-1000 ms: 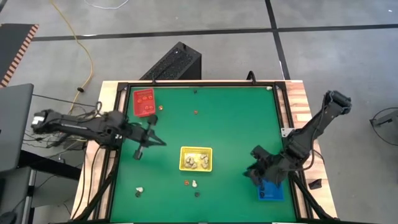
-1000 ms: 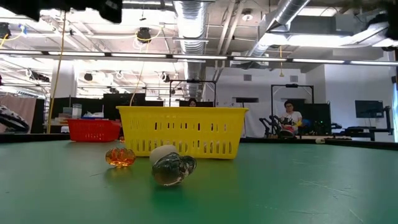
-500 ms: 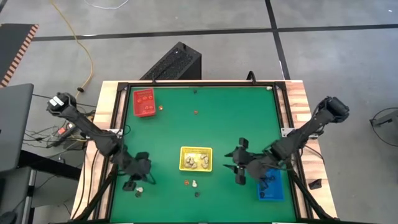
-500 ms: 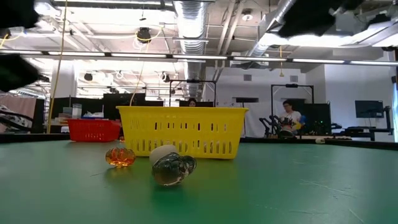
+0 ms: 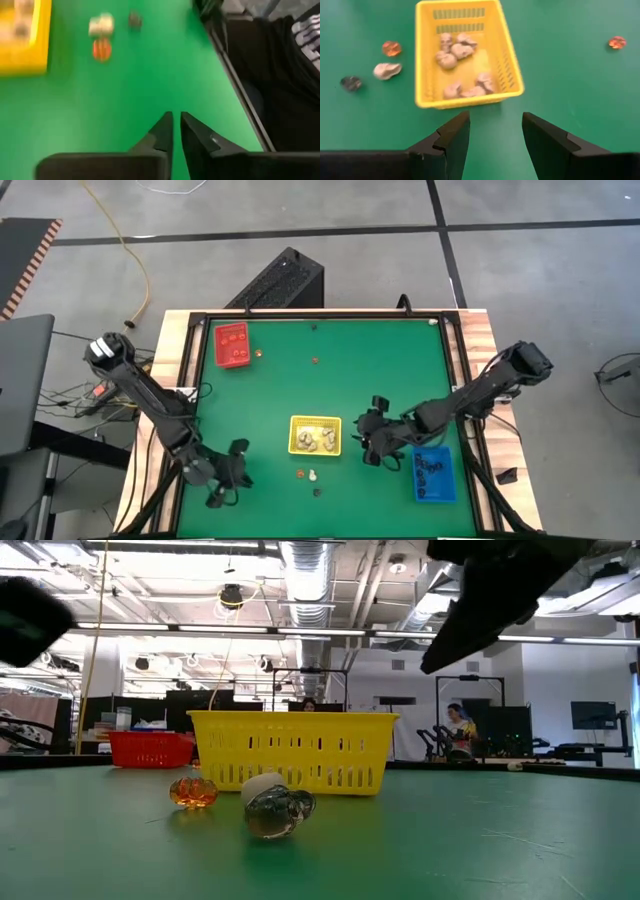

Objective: Sort Halloween decoration
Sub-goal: Put the white skull toy into the yellow bin

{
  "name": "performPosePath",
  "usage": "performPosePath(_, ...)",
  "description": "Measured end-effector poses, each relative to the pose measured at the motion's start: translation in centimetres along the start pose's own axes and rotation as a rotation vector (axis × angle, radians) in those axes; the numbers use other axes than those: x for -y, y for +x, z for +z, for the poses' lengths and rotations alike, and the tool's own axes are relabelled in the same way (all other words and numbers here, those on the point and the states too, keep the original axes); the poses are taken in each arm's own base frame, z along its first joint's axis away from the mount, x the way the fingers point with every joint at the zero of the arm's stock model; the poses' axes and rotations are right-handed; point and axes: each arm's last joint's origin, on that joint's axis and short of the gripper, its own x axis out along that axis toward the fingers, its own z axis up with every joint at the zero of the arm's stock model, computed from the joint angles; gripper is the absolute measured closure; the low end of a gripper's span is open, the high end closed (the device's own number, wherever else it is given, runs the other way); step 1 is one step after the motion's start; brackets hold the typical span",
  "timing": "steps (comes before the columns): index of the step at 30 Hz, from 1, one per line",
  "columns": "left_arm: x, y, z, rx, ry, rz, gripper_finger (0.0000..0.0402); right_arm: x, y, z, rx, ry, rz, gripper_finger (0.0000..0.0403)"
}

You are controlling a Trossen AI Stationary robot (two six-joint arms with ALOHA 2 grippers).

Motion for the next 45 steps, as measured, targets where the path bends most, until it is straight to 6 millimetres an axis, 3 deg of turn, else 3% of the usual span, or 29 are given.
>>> performPosePath(2, 0.2, 1.1, 0.0, 0.025, 0.058, -0.008, 0.036, 0.4, 0.2, 0.2, 0.003, 0.017, -0.01, 0.0191)
performPosePath(6, 0.5, 2.3, -0.3, -0.14, 0.067, -0.053, 0.0316, 0.6, 0.2, 0.4, 0.009, 0.044, -0.012, 0.0191)
performPosePath(11, 1.0, 1.6, -0.2, -0.439, -0.035, -0.004, 0.0266, 0.3, 0.0, 0.3, 0.003, 0.066, 0.014, 0.0191)
performPosePath(15, 1.6, 0.7, -0.1, -0.542, -0.009, 0.046, 0.0243, -0.1, -0.2, 0.1, 0.004, 0.069, 0.026, 0.0191)
performPosePath(22, 1.9, -0.2, -1.5, -0.637, -0.005, 0.125, 0.0237, -0.6, -0.5, -0.1, 0.003, 0.055, 0.043, 0.0191)
performPosePath(40, 1.2, 0.1, -4.1, -0.623, 0.007, 0.114, 0.0237, -0.5, -0.5, -0.1, 0.003, 0.047, 0.041, 0.0191)
performPosePath(45, 1.3, 0.3, -4.0, -0.587, 0.02, 0.115, 0.0237, -0.5, -0.5, -0.1, 0.003, 0.047, 0.041, 0.0191)
